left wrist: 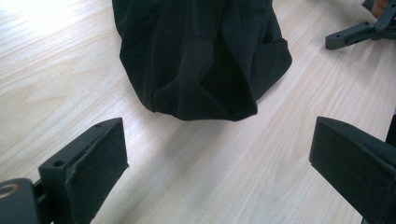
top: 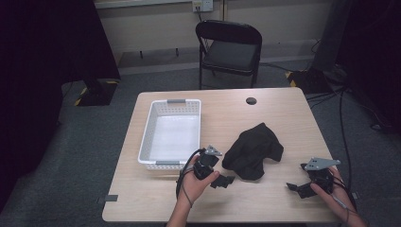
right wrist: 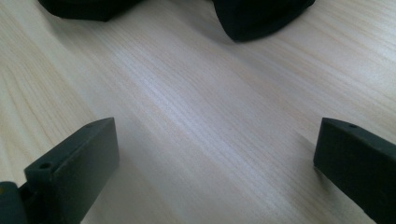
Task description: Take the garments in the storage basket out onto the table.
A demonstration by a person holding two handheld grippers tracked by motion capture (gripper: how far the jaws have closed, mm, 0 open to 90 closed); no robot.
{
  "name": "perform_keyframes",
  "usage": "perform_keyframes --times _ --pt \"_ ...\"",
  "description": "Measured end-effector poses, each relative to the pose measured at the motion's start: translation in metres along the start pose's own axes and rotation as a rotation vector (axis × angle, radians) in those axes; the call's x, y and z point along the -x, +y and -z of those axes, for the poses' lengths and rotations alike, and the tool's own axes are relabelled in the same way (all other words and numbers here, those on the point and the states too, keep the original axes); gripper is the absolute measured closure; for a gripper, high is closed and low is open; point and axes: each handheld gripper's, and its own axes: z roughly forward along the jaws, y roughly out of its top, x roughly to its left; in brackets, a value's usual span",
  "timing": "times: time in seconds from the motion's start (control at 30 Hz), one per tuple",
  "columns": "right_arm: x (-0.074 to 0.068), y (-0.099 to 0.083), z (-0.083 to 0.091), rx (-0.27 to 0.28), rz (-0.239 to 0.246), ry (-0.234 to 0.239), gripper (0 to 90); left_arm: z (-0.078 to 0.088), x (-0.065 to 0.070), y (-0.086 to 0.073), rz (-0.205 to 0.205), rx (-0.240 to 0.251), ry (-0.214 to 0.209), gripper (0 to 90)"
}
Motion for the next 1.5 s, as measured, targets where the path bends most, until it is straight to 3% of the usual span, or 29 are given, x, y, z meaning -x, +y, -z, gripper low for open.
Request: perform_keyframes --times 0.23,0.9,1.5 --pt "0.0 0.0 0.0 0.0 0.0 0.0 0.0 -0.002 0.004 -0.007 -0.011 -0.017 -0.012 3.7" --pt "0.0 0.0 0.0 0.0 0.0 0.0 0.0 -0.001 -0.001 -0.028 0.02 -0.029 -0.012 4.2" --pt "0.0 0.0 0.0 0.0 0.0 0.0 0.0 0.014 -0.014 -0.046 0.057 -0.005 0.011 4.1"
